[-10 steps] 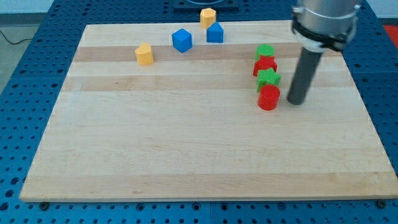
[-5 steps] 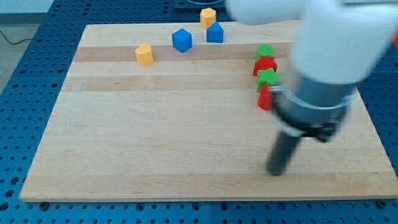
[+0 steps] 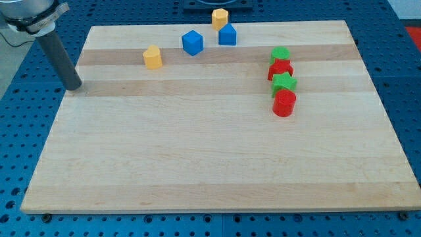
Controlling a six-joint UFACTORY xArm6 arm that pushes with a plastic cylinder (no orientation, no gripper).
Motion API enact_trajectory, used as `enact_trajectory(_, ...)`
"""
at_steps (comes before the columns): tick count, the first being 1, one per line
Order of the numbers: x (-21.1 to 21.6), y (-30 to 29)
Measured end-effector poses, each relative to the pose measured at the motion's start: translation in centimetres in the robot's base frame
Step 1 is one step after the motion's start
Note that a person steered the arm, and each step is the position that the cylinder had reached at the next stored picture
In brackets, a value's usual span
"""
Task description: Touch the bottom left side of the yellow hexagon
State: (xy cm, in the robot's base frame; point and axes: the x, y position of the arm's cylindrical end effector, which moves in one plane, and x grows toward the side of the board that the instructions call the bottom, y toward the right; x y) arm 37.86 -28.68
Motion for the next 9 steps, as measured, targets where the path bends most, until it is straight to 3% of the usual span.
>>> enact_trajectory(2, -1.7, -1.8)
enact_trajectory(3, -6.5, -1.5)
enact_trajectory(4, -14.1, 2.5)
enact_trajectory(5, -18.6, 6.0)
enact_trajectory(6, -18.7, 6.5)
enact_trajectory(9, -18.7, 18.7)
